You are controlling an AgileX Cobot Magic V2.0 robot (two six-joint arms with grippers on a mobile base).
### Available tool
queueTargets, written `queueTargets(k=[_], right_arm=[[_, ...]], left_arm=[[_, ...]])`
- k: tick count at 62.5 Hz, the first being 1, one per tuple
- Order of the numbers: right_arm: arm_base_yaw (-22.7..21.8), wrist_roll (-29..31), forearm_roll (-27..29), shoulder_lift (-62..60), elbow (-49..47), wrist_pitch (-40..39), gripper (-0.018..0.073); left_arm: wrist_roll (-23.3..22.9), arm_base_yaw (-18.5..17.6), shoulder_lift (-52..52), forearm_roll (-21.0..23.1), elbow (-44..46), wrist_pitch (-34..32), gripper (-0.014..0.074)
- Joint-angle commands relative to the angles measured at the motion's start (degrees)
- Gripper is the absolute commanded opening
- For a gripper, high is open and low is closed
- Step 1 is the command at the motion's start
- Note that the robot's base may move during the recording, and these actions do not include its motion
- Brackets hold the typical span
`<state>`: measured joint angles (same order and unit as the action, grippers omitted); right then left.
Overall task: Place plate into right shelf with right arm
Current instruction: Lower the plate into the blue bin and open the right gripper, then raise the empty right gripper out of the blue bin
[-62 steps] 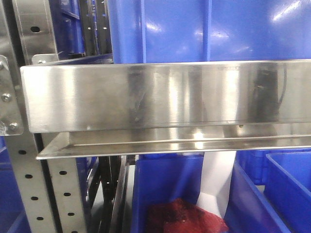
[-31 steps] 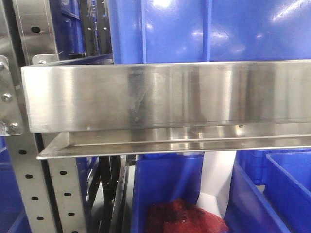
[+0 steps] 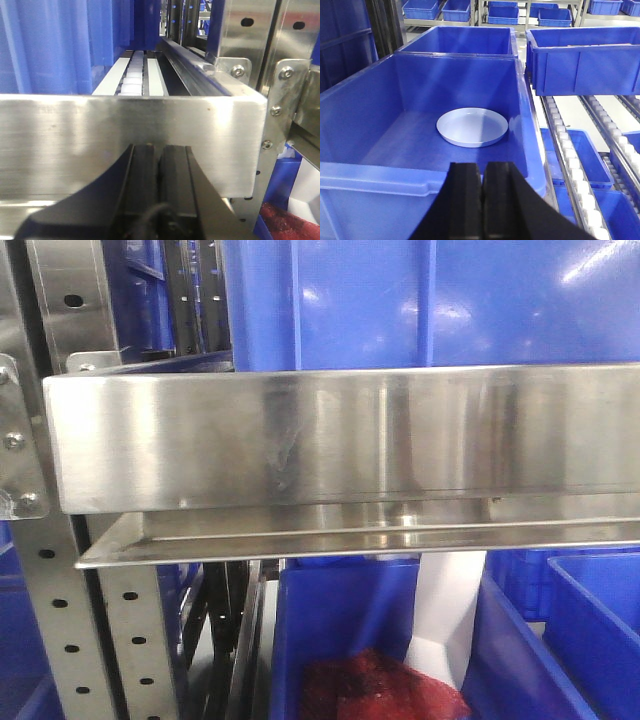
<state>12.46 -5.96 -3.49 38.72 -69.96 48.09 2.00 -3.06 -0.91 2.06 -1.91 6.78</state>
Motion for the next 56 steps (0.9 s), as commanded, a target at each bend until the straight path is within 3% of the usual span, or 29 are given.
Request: queueTargets(k=[1,18,27,43,56], right_arm=[[-0.28,-0.15,-0.98,0.37,-1.81,-4.35,0.0055],[-0.28,-0.15,-0.93,0.37,-0.16,-5.23,0.0055],[-1.26,-0.15,-4.10,-1.69,5.69,-11.77,0.0055],[-5.87,-0.15,-4.75,-14.87,26.45,-37.95,0.0056],[-6.29,-0.15,0.35,-26.97,47.12,-57.63,0.0056]], left_arm=[[-0.19,0.08,-0.38,0.33,-0.46,-4.92,-0.0047],[-0.19,0.08,-0.38,0.33,-0.46,-4.92,-0.0047],[-0.19,0.08,-0.38,0.33,-0.46,-4.92,-0.0047],[-0.19,0.08,-0.38,0.33,-0.46,-4.92,-0.0047],[-0.19,0.08,-0.38,0.33,-0.46,-4.92,-0.0047]])
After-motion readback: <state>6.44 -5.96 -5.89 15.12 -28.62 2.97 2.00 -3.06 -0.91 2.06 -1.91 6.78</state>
